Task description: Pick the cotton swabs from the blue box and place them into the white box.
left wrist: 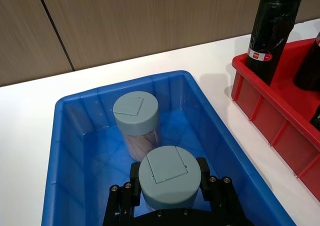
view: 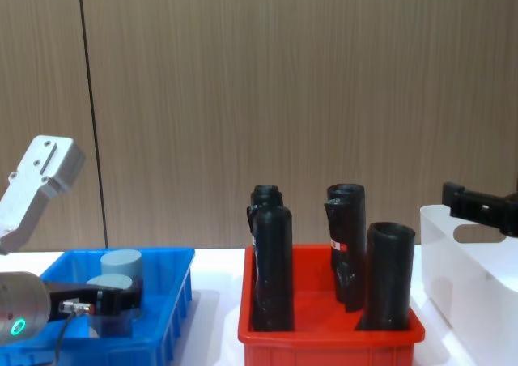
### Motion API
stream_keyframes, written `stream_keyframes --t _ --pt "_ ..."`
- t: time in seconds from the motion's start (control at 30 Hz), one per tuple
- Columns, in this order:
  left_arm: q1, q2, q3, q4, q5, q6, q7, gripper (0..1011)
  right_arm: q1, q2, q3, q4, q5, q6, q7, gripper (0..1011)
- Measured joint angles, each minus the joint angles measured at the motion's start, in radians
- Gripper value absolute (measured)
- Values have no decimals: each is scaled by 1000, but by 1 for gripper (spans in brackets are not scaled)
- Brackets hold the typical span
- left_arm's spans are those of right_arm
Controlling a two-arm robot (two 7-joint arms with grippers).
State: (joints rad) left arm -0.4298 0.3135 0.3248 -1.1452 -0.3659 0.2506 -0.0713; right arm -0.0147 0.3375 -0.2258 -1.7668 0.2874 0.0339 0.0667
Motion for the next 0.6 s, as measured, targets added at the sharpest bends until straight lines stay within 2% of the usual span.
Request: stream_keyframes --t 0.33,0.6 --pt "25 10 -1 -63 19 -19 21 669 0 0 0 0 0 0 0 1001" --pt "64 30 3 -191 64 -29 30 669 0 0 0 0 0 0 0 1001"
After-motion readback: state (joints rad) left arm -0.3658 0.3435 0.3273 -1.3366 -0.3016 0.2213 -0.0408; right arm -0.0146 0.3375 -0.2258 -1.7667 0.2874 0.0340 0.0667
